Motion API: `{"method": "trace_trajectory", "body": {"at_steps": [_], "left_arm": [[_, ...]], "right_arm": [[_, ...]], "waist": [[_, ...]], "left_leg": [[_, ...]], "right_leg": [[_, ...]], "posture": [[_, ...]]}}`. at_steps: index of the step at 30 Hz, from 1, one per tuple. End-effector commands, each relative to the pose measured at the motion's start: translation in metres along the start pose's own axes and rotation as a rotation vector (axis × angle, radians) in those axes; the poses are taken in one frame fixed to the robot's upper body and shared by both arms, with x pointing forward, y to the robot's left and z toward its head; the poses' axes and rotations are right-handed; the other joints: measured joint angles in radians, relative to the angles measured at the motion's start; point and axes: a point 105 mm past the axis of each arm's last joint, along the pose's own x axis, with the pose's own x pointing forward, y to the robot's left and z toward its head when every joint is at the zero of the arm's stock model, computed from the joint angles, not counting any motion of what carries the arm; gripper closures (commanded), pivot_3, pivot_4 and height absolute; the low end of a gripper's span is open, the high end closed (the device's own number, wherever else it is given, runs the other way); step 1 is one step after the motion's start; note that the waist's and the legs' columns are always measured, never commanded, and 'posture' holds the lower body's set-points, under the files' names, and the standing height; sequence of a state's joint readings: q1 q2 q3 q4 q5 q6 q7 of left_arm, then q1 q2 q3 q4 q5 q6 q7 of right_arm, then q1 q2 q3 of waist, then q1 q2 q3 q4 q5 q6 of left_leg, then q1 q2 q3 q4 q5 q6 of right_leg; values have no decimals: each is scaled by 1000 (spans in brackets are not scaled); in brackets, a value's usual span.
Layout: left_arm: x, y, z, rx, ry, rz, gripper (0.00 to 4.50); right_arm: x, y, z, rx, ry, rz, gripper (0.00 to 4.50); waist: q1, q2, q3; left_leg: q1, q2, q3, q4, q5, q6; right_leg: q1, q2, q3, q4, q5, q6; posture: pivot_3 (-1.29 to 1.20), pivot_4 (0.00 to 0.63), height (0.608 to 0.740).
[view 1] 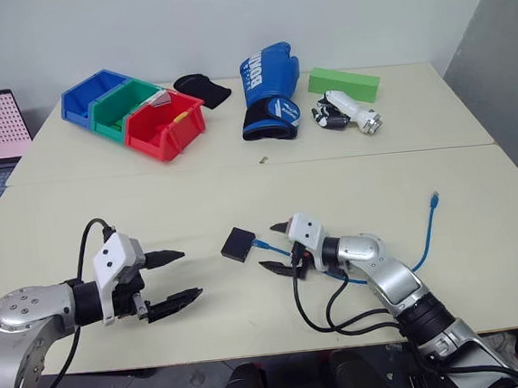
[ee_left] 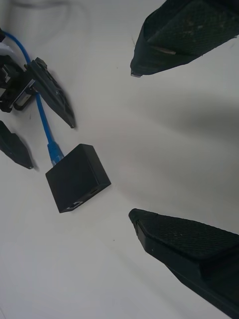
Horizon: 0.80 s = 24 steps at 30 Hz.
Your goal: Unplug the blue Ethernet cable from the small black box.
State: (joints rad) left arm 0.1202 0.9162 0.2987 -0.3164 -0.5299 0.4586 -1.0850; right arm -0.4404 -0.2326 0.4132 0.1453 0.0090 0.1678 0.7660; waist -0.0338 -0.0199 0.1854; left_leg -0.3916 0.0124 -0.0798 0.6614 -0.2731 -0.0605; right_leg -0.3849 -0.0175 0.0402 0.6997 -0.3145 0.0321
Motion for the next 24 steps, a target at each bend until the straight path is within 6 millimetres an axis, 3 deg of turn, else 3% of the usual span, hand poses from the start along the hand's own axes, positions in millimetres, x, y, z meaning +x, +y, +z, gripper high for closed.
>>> {"method": "trace_trajectory", "body": {"at_steps": [1, 6, 14, 24], "left_arm": [[1, 3, 3, 13, -7, 13, 0], [2, 5, 3, 9, -11, 21, 0], [5, 10, 6, -46, -49, 39, 0], [12, 2, 35, -377, -232, -76, 0]], "right_arm": [[4, 1, -2, 12, 32, 13, 1511], [3, -4, -1, -17, 54, 8, 2732], [-8, -18, 19, -178, 13, 0, 4423], [-44, -30, 71, -547, -173, 70, 4446]], "waist": [[-1, 0, 0], [-1, 0, 0], [1, 0, 0], [-1, 0, 0]], "left_leg": [[0, 0, 0, 0, 0, 0], [0, 0, 0, 0, 0, 0], [0, 0, 0, 0, 0, 0], [-1, 1, -1, 1, 0, 0]], "right_leg": [[0, 0, 0, 0, 0, 0], [0, 0, 0, 0, 0, 0], [0, 0, 0, 0, 0, 0], [0, -1, -1, 0, 0, 0]], "posture": [[0, 150, 740], [0, 150, 740], [0, 150, 740], [0, 150, 740]]}}
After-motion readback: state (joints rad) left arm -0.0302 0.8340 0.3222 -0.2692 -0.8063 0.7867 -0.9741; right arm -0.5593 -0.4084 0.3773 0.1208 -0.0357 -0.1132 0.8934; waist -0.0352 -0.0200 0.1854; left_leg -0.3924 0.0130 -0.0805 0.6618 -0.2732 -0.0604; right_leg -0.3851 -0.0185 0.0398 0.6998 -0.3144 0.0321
